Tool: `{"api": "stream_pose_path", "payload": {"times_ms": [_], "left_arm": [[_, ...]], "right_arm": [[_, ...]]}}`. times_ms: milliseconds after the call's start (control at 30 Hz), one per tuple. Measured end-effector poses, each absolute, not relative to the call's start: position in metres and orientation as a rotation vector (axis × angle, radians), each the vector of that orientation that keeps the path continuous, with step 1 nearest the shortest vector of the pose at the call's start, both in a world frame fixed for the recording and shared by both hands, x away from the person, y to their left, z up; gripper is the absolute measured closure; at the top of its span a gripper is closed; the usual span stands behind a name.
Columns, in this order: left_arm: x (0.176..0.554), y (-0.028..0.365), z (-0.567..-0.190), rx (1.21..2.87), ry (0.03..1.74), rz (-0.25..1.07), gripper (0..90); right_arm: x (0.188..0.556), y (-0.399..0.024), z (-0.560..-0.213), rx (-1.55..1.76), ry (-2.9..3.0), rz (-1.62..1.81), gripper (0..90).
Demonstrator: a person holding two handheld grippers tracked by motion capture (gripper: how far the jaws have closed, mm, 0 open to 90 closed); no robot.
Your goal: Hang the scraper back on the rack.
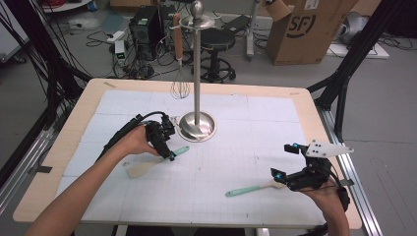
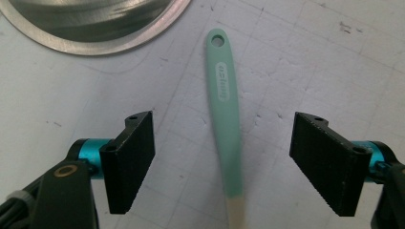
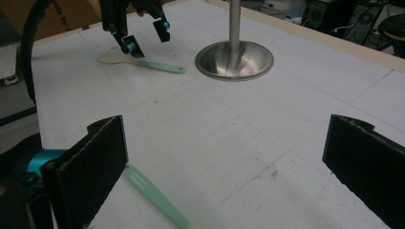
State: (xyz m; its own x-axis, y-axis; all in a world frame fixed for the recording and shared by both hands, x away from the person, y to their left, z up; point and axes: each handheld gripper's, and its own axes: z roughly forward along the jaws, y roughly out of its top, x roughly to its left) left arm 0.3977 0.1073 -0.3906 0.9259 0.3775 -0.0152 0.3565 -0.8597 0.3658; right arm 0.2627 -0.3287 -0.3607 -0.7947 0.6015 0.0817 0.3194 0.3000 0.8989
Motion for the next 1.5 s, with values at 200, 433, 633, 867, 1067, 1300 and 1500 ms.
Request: {"api": "stream_pose_path", "payload": {"times_ms": [200, 433, 633, 867, 1067, 1300, 1500], "left_arm": [[0.400, 0.104, -0.397, 2.745, 0.545, 0.050, 28.6], [0.402, 0.094, -0.403, 2.753, 0.568, 0.032, 34.4], [0.404, 0.089, -0.408, 2.769, 0.586, 0.021, 42.4], [0.406, 0.088, -0.410, 2.789, 0.601, 0.028, 60.4], [0.405, 0.085, -0.410, 2.818, 0.586, 0.049, 68.2], [0.401, 0.077, -0.408, 2.862, 0.619, 0.087, 73.5], [0.397, 0.077, -0.406, 2.874, 0.517, 0.089, 74.0]], "right_arm": [[0.263, -0.329, -0.361, 0.837, 2.299, 1.493, 0.0], [0.264, -0.328, -0.362, 0.838, 2.303, 1.490, 0.0], [0.263, -0.328, -0.362, 0.842, 2.306, 1.489, 0.0], [0.264, -0.327, -0.363, 0.839, 2.310, 1.489, 0.0], [0.264, -0.326, -0.364, 0.840, 2.311, 1.500, 0.0], [0.264, -0.326, -0.363, 0.835, 2.301, 1.498, 0.0], [0.264, -0.327, -0.363, 0.840, 2.304, 1.506, 0.0]]}}
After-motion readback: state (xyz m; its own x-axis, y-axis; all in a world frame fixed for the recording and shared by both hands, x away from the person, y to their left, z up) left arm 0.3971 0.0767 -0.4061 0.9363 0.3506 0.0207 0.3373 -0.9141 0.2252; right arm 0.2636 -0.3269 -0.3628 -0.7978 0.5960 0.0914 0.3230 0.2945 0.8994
